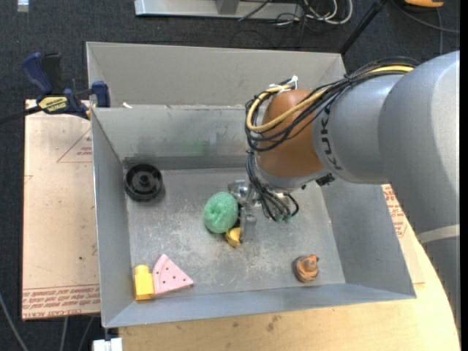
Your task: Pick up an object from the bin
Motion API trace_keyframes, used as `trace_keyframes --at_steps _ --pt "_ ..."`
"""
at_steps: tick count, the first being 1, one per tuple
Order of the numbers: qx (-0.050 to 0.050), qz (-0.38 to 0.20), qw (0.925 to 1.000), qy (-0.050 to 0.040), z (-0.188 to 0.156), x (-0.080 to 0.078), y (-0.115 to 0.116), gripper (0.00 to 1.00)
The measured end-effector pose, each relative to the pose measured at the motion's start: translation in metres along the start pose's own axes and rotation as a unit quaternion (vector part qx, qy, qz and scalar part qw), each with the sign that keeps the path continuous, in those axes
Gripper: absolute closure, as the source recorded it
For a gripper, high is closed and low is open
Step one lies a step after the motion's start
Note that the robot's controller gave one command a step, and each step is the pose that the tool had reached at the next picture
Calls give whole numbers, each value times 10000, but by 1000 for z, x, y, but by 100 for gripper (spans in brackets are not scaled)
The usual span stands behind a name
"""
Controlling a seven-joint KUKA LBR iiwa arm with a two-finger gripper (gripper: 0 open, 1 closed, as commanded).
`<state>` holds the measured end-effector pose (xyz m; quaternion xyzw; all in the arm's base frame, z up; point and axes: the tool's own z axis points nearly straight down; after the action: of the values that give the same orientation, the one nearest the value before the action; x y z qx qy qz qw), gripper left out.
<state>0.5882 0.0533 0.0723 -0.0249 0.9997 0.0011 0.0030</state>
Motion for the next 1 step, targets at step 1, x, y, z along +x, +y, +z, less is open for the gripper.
trace_keyframes --at_steps 1 --pt "3 -195 9998 26 -12 9 -10 100"
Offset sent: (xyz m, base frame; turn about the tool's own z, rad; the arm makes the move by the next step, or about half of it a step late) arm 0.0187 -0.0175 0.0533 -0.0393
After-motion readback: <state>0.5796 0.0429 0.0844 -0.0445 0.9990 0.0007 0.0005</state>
